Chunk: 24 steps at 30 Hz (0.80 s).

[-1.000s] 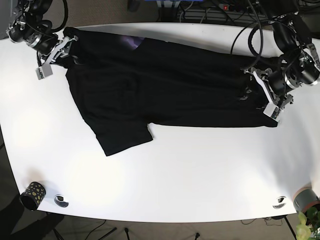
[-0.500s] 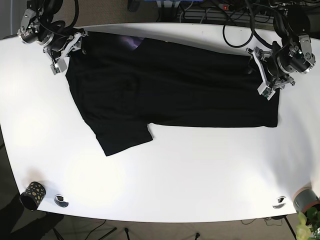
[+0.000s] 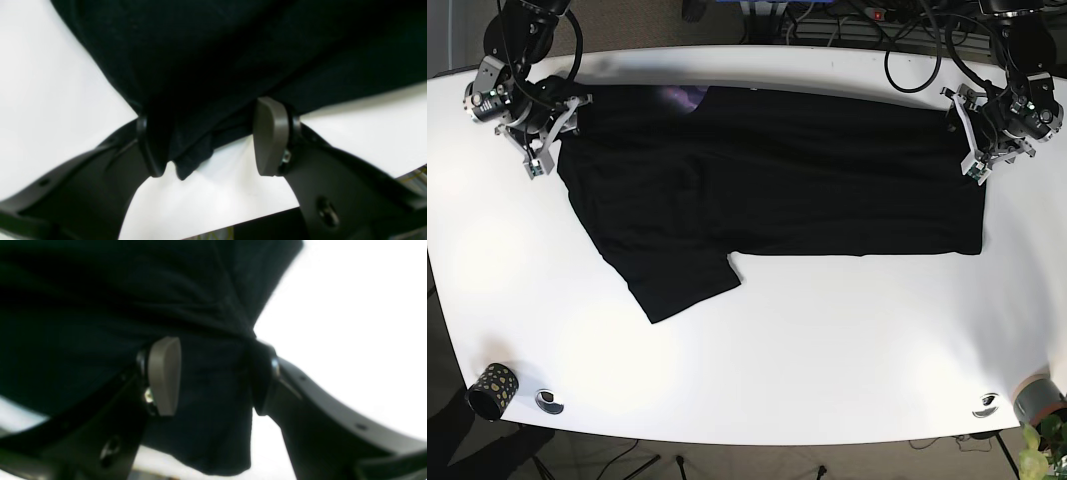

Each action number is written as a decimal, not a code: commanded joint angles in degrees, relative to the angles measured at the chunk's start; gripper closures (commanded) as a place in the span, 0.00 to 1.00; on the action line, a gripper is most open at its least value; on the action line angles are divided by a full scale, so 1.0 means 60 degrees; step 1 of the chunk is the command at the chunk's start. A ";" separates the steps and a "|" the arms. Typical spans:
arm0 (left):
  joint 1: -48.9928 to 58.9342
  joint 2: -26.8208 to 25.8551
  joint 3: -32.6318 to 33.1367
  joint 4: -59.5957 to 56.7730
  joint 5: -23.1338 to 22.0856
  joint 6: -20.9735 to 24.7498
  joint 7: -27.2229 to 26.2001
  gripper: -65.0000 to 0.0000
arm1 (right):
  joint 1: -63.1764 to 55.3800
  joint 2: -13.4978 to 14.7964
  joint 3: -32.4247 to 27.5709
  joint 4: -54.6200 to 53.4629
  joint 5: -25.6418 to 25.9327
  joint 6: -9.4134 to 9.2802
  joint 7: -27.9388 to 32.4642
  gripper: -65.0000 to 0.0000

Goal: Fold the T-shirt properly
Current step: 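Release and regrasp the shirt's collar edge with both grippers, then move both grippers to the shirt's hem edge and grasp it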

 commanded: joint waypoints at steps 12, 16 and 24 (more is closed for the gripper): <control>0.0548 -0.0607 -0.1028 0.0303 0.0683 0.0027 0.0147 0.52 | 0.0097 0.0230 0.0022 0.1044 -0.0578 -0.0082 -0.0264 0.51; 0.0709 -0.0607 -0.1057 0.0640 0.0610 0.0027 0.0147 0.53 | 0.0009 0.0215 0.0037 0.2143 -0.0564 -0.0082 -0.0982 0.51; 0.0811 -0.0270 -0.2493 0.1988 -0.0547 0.0027 0.0162 0.53 | 0.0713 0.0025 0.0037 0.2846 -0.0168 -0.0082 -0.1289 0.51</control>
